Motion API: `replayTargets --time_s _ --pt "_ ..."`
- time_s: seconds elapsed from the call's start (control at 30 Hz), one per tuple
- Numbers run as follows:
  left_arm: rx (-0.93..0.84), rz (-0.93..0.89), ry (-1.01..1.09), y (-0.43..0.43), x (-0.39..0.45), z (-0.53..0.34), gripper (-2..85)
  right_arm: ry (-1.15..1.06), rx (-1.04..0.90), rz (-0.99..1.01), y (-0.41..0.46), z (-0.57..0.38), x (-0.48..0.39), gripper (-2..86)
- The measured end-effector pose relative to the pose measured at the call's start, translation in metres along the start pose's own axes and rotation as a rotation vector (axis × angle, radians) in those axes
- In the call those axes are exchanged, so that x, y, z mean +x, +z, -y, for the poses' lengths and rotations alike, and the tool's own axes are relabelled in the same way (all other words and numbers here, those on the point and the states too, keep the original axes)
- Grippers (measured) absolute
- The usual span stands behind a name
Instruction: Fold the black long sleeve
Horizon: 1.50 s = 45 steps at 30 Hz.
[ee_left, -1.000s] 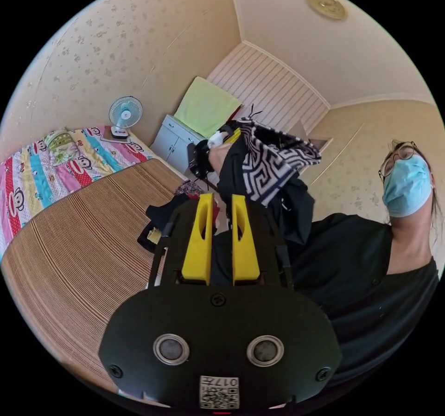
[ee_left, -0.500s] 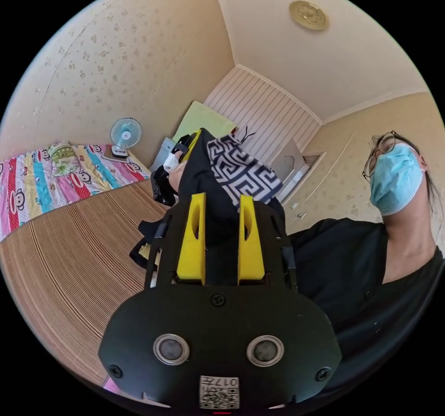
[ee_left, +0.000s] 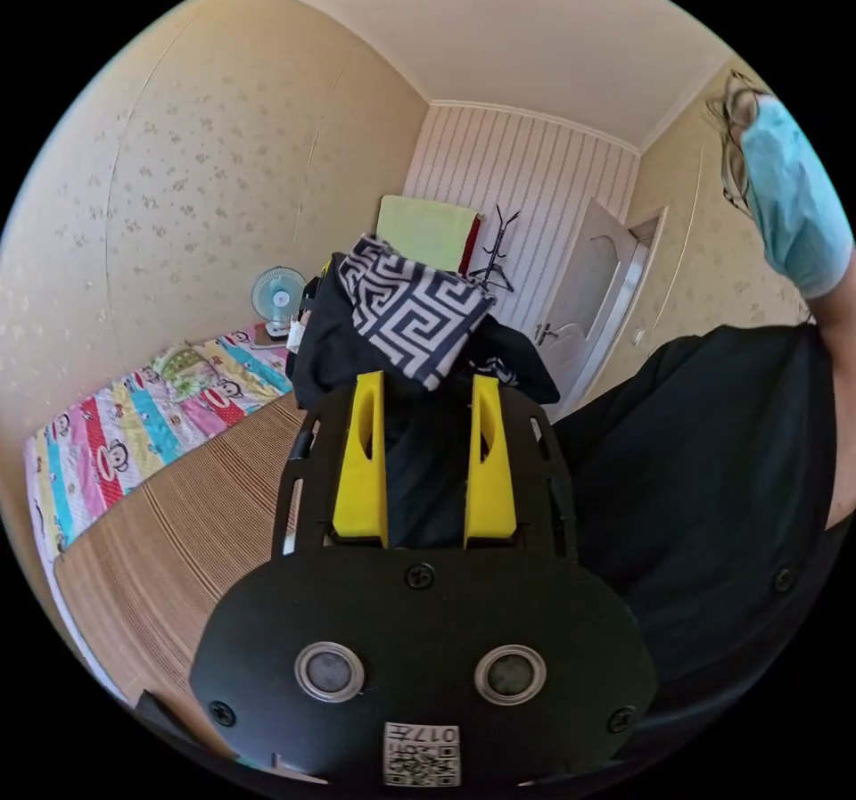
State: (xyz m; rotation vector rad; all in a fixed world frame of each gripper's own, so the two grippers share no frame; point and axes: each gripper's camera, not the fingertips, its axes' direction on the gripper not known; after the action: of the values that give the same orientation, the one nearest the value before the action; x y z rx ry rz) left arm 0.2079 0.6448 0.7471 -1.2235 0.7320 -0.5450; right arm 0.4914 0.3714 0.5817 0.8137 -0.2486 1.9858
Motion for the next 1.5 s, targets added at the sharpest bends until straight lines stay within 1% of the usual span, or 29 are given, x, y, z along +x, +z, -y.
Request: replayTargets --time_s 0.1,0.17,0.23,0.3,0.37,0.5,0.57,0.6,0.67,0.73,0.77,0.83,0.93,0.97,1.03,1.1,1.13,1.2,1.27,1.3,1.37,1.43,1.5 --pt "-0.028 0.114 0.036 0.008 0.021 0.003 13.3 -0.01 0.01 -0.032 -0.005 0.003 0.003 0.7" --pt "-0.119 0.212 0.018 0.029 0.023 0.007 12.7 -0.007 0.012 -0.043 -0.008 0.003 0.006 0.7" --pt "-0.171 0.259 -0.009 0.042 0.019 0.009 12.5 0.014 0.018 -0.061 -0.012 -0.001 0.015 0.7" --pt "-0.162 0.222 -0.042 0.043 0.012 0.01 11.5 0.037 0.035 -0.073 -0.018 -0.005 0.022 0.7" --pt "-0.104 0.146 -0.048 0.032 0.004 0.012 7.8 0.058 0.064 -0.1 -0.026 -0.01 0.027 0.7" --pt "0.006 0.043 -0.031 -0.004 -0.012 0.024 3.8 0.153 0.027 -0.259 -0.032 -0.018 0.038 0.7" --pt "0.108 -0.078 -0.052 -0.037 -0.033 0.035 2.7 0.195 -0.011 -0.34 -0.033 -0.023 0.042 0.8" --pt "0.146 -0.119 -0.056 -0.048 -0.039 0.038 2.5 0.214 -0.05 -0.382 -0.032 -0.026 0.045 0.8" --pt "0.239 -0.285 -0.075 -0.078 -0.066 0.053 1.8 0.23 -0.107 -0.395 -0.028 -0.03 0.05 0.8" --pt "0.28 -0.362 -0.116 -0.093 -0.087 0.064 1.4 0.272 -0.173 -0.389 -0.023 -0.035 0.058 0.8" --pt "0.325 -0.371 -0.132 -0.105 -0.097 0.068 1.3 0.308 -0.25 -0.432 -0.017 -0.038 0.064 0.9" --pt "0.378 -0.358 -0.138 -0.124 -0.108 0.076 1.0 0.329 -0.416 -0.599 -0.005 -0.043 0.067 0.9" --pt "0.478 -0.328 -0.135 -0.158 -0.12 0.086 0.7 0.345 -0.532 -0.77 -0.001 -0.049 0.066 1.0" --pt "0.51 -0.297 -0.149 -0.17 -0.124 0.09 0.6 0.348 -0.594 -0.87 0.002 -0.053 0.065 1.0" --pt "0.532 -0.242 -0.173 -0.185 -0.131 0.1 0.5 0.266 -0.69 -1.033 0.013 -0.062 0.055 1.0" --pt "0.527 -0.192 -0.196 -0.195 -0.138 0.113 0.5 0.172 -0.734 -1.141 0.024 -0.069 0.044 1.0" --pt "0.53 -0.151 -0.209 -0.201 -0.14 0.121 0.5 0.141 -0.752 -1.162 0.028 -0.073 0.04 1.0" --pt "0.536 -0.095 -0.207 -0.207 -0.139 0.133 0.5 0.06 -0.867 -1.187 0.047 -0.088 0.03 1.3" --pt "0.556 -0.029 -0.182 -0.215 -0.136 0.146 0.5 0.022 -0.996 -1.145 0.063 -0.105 0.028 1.7" --pt "0.564 -0.016 -0.174 -0.216 -0.135 0.149 0.6 0.006 -1.074 -1.109 0.071 -0.118 0.028 2.3" --pt "0.582 0.005 -0.165 -0.219 -0.137 0.162 0.7 -0.021 -1.167 -1.07 0.077 -0.137 0.03 3.5" --pt "0.584 0.009 -0.181 -0.218 -0.141 0.171 0.7 -0.021 -1.239 -1.042 0.077 -0.16 0.039 6.0" --pt "0.577 0.031 -0.193 -0.214 -0.144 0.181 0.8 0.009 -1.264 -1.018 0.071 -0.175 0.05 8.3"
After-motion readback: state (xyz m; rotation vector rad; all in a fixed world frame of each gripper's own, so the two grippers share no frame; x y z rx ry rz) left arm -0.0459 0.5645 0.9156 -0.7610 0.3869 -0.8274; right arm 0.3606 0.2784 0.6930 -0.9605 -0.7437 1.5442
